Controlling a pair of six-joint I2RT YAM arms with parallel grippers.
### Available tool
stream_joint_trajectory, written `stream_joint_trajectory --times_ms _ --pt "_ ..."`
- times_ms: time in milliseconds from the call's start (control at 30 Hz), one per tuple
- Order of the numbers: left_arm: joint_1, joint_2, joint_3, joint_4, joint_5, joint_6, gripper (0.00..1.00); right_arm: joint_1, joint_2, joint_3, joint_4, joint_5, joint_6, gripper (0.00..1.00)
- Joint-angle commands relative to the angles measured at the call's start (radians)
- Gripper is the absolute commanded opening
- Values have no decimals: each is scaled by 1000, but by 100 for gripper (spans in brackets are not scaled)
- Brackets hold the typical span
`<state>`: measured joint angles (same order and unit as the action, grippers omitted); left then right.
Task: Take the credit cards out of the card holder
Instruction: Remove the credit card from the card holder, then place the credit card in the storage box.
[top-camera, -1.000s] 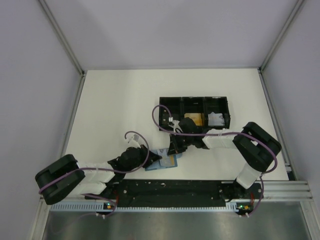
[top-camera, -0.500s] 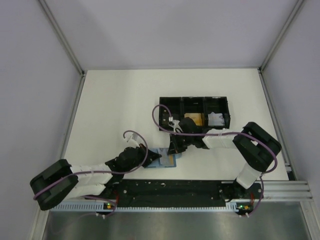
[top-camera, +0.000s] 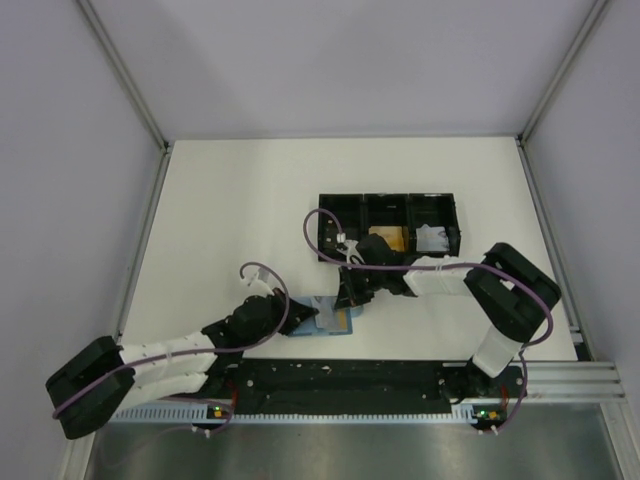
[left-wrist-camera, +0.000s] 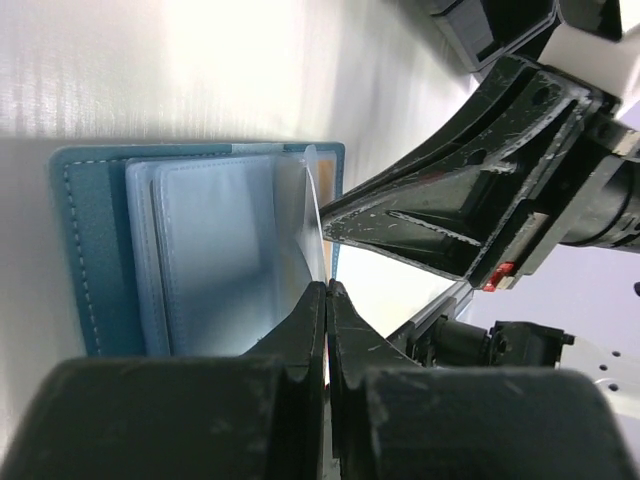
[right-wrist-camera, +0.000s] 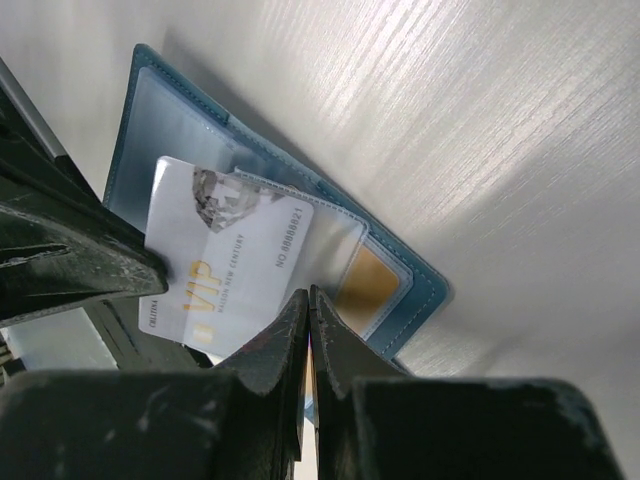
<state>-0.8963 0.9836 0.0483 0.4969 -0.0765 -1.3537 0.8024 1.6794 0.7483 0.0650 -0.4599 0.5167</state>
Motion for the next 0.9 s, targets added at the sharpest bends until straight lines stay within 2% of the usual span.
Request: stream_joint_trajectory --times_ms 0,267,400,500,567,633,867 --pt "2 -146 -160 -75 -72 -38 0 -2 45 6 -93 87 -34 3" --pt "3 -489 -160 -441 -161 -32 0 -3 45 11 -99 90 -37 2" --pt "3 -655 -139 -641 -203 19 0 -3 33 11 -102 95 -38 1" --pt "3 -756 -120 -727 -218 67 0 -5 10 14 -103 96 -46 1" --pt "3 -801 -114 -745 -218 103 0 -5 -23 14 -94 87 -56 1" --pt "3 -830 -107 -730 -207 152 0 -3 -68 19 -97 78 -66 6" --pt "3 -794 -57 -529 -70 448 0 -20 -308 59 -172 1 -185 35"
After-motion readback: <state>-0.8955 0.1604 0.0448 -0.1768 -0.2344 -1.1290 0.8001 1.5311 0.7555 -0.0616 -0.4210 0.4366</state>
